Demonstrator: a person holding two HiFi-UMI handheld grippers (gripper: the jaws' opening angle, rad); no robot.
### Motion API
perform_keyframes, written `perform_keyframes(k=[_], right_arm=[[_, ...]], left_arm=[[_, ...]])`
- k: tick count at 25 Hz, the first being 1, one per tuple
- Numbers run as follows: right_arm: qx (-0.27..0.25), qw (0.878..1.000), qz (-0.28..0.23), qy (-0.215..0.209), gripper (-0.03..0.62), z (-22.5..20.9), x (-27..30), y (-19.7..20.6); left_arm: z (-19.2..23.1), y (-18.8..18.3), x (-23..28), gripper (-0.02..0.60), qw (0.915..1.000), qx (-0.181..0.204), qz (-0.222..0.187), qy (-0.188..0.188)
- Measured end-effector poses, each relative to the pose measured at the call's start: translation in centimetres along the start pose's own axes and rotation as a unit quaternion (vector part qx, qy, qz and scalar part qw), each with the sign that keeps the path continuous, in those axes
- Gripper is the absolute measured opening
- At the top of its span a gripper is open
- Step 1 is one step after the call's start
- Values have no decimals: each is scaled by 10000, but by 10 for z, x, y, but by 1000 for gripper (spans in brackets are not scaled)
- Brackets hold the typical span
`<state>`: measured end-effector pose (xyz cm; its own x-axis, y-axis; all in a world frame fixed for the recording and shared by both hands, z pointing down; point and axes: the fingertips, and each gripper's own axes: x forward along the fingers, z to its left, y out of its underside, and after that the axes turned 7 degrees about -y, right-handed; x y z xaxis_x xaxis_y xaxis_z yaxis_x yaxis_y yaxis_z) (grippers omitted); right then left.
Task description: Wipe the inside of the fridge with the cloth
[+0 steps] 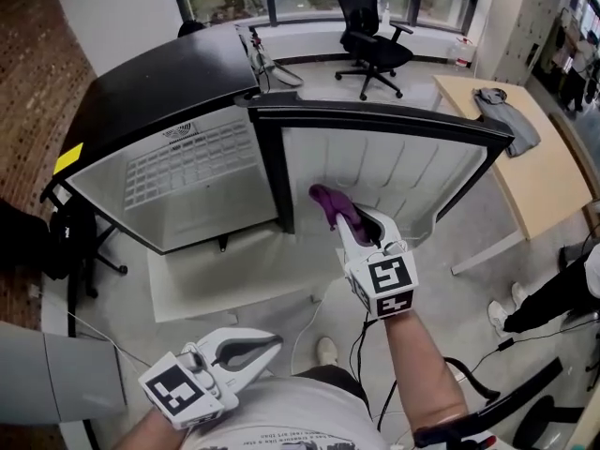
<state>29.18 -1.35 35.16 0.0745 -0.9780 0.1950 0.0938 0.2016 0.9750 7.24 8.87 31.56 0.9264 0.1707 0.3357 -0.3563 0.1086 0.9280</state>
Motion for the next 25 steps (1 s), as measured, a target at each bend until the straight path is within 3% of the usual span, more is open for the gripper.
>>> perform_keyframes(k=[6, 11, 18, 25], right_arm=[[-13, 9995, 95, -286, 75, 20, 36, 12], [-16, 9994, 217, -273, 75, 14, 45, 24], [6, 9994, 342, -111, 76, -20, 27, 40], [-20, 9986, 457, 263, 75, -72, -17, 52]], left_arm=[[10, 5, -14, 5, 9997, -52, -36, -249], [13, 5, -14, 5, 9993, -121, -56, -342], [2, -5, 17, 5, 9998, -118, -61, -158], [-19, -15, 63, 5, 9996, 71, 55, 284]])
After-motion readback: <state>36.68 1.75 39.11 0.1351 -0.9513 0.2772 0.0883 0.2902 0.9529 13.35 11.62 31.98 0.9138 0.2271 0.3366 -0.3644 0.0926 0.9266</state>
